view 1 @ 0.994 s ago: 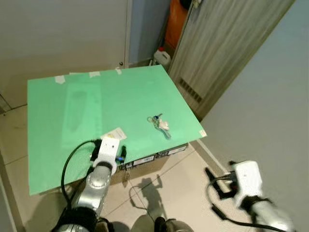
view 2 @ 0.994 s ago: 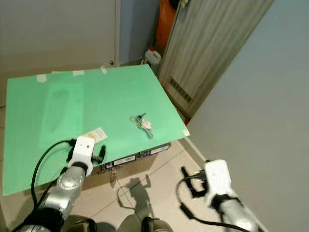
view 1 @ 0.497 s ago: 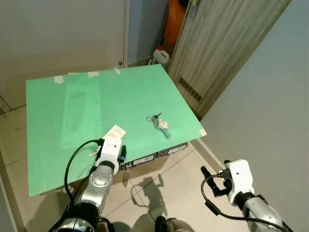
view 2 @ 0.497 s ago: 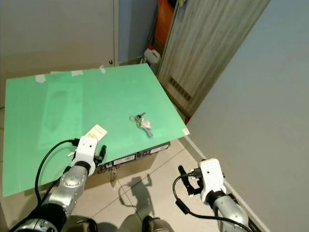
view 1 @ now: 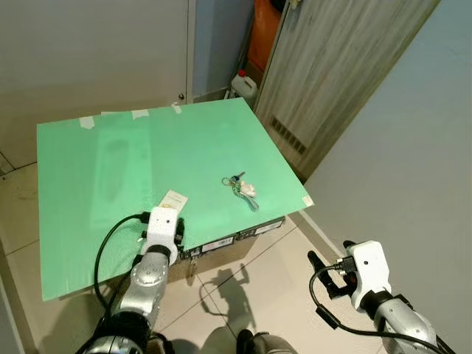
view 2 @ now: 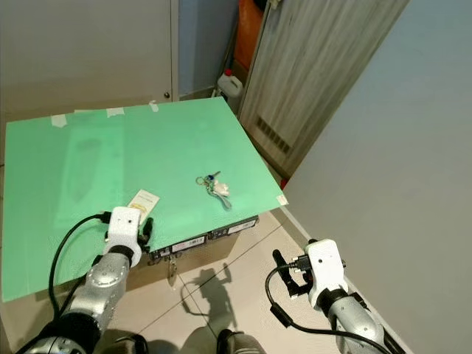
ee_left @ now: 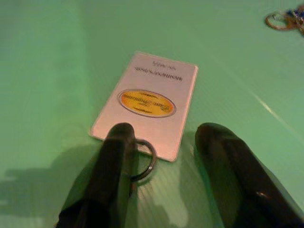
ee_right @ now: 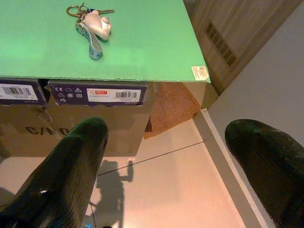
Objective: Hang keys on a hook
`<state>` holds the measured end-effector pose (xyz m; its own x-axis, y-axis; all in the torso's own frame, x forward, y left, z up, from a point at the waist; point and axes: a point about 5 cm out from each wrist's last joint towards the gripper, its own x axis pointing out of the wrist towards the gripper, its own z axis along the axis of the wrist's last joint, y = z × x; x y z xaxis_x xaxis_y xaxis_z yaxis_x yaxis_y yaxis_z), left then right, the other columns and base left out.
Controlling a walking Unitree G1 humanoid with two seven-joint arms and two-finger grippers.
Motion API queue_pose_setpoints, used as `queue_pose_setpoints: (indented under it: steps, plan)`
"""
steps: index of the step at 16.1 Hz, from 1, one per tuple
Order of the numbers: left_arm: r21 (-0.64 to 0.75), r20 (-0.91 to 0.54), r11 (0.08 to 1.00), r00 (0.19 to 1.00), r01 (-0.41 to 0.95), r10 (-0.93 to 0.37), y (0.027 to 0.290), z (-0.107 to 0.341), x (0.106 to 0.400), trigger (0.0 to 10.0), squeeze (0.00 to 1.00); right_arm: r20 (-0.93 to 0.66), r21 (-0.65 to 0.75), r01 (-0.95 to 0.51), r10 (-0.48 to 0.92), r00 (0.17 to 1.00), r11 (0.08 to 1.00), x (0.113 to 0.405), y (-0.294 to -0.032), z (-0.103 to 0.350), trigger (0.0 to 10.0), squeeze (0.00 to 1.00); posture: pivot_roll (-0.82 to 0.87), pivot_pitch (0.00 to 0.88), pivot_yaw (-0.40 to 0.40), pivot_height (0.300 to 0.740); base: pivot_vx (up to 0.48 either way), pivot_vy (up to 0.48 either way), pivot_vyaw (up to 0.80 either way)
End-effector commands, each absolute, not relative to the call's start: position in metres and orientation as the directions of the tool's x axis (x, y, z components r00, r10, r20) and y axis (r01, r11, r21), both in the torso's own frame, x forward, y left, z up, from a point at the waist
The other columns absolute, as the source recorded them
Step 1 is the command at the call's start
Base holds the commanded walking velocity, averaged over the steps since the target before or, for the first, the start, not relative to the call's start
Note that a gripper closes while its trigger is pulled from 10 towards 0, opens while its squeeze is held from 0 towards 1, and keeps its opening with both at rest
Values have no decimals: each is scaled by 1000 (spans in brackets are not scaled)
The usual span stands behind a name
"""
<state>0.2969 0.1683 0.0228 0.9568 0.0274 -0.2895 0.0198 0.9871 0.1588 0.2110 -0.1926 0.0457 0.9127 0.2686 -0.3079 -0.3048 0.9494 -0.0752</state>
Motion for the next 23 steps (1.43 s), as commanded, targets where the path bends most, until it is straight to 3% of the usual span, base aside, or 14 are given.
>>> queue_pose_setpoints:
  steps: [1, 6, 8, 9, 10, 11, 17, 23]
  plan:
    - [120, -269, 993, 963, 18, 15, 162, 26, 295, 0, 0, -317, -79, -285, 247, 916, 955, 207, -201, 46, 10000, 0, -217, 197, -173, 740, 0, 0, 0]
    - [45, -171, 999, 985, -9, 16, 155, 54, 291, 0, 0, -317, -66, -287, 252, 914, 956, 201, -208, 46, 10000, 0, -184, 204, -162, 740, 0, 0, 0]
    - [109, -132, 991, 989, 80, -65, 143, 69, 287, 0, 0, -315, -45, -285, 258, 913, 957, 200, -211, 41, 10000, 0, -143, 194, -143, 740, 0, 0, 0]
    - [148, -138, 987, 989, 64, -43, 145, 68, 287, 2392, 0, -315, -40, -286, 260, 913, 957, 201, -210, 38, 10000, 0, -143, 194, -143, 740, 0, 0, 0]
    - [169, -141, 984, 990, 53, -29, 147, 67, 287, 2392, 0, -315, -39, -287, 261, 913, 957, 201, -210, 37, 10000, 0, -138, 191, -140, 740, 0, 0, 0]
    - [187, -146, 982, 989, 30, -2, 153, 64, 287, 10000, 1000, -314, -35, -287, 262, 913, 957, 203, -208, 35, 10000, 0, -136, 188, -138, 740, 0, 0, 0]
    - [350, -256, 937, 964, 18, 77, 186, 49, 298, 10000, 1000, -223, -9, -251, 243, 944, 968, 232, -187, 42, 10000, 0, -99, 97, -62, 740, 0, 0, 0]
    - [199, -301, 968, 949, 155, -90, 167, 42, 312, 10000, 1000, -157, -6, -231, 227, 961, 973, 224, -172, 64, 10000, 0, -126, 106, -31, 740, 0, 0, 0]
